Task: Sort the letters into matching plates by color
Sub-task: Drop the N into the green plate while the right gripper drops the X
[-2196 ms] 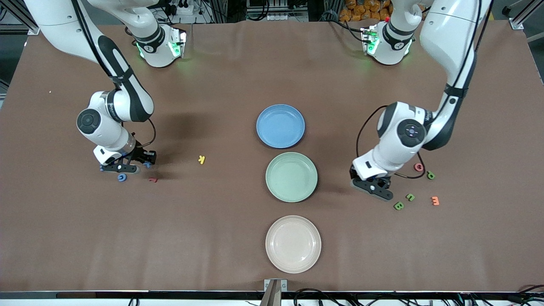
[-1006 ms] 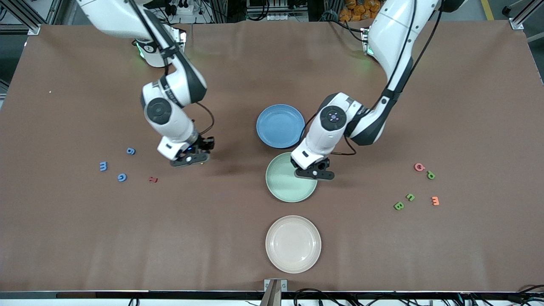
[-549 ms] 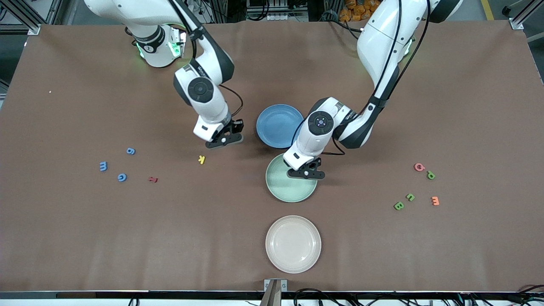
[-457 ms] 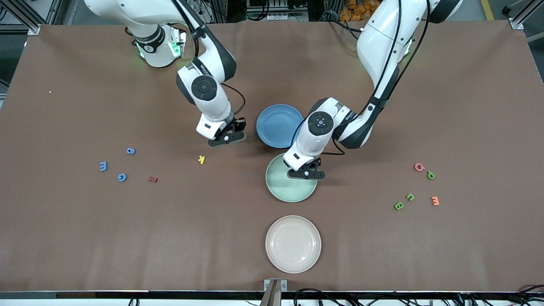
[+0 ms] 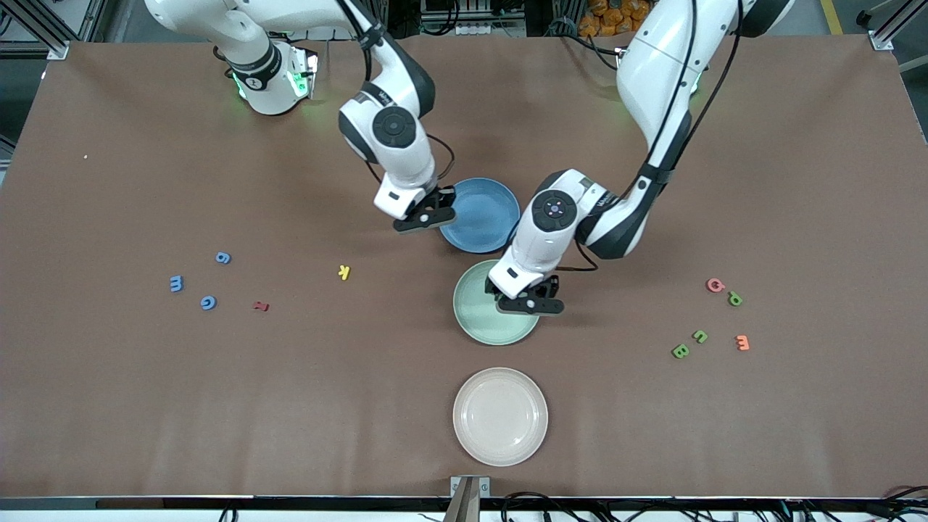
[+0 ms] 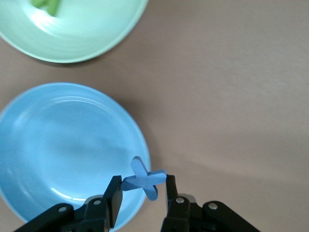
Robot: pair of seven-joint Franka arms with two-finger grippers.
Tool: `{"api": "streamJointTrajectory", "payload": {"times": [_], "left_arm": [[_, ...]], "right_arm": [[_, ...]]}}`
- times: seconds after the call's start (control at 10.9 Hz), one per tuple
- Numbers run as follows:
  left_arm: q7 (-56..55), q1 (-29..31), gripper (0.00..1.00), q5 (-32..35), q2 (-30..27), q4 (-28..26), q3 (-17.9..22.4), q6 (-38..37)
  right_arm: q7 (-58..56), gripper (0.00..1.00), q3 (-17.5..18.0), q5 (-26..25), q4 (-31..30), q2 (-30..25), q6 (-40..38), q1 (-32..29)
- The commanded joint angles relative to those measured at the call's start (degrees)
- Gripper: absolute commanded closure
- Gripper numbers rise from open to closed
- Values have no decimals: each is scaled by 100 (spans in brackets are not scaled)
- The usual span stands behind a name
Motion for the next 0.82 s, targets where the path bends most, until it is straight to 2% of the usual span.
{"api": "streamJointTrajectory", "payload": {"times": [0.0, 0.27, 0.37, 0.46, 0.55, 0.64, 0.73], "left_arm": [[346, 501, 0, 190, -625, -58, -9, -747], [1861, 1273, 0, 190, -951, -110, -35, -1134], [2433, 1502, 0, 181, -996, -145, -36, -1223], [2882, 1766, 0, 190, -1022, -232, -44, -1224], [3392, 2021, 0, 190, -1014, -251, -44, -1215], [4110, 2267, 0, 190, -953, -251, -53, -1189], [4953, 2469, 0, 190, -874, -251, -53, -1093]], "right_arm": [[191, 81, 0, 59, 692, 478, -156, 205], [235, 80, 8, 59, 895, 716, -156, 459], [305, 76, 17, 59, 939, 777, -156, 478], [480, 62, 17, 59, 948, 795, -156, 521], [673, 45, 35, 59, 992, 822, -156, 548], [858, 30, 157, 59, 1001, 822, -156, 548], [947, 0, 175, 33, 1001, 822, -156, 557]]}}
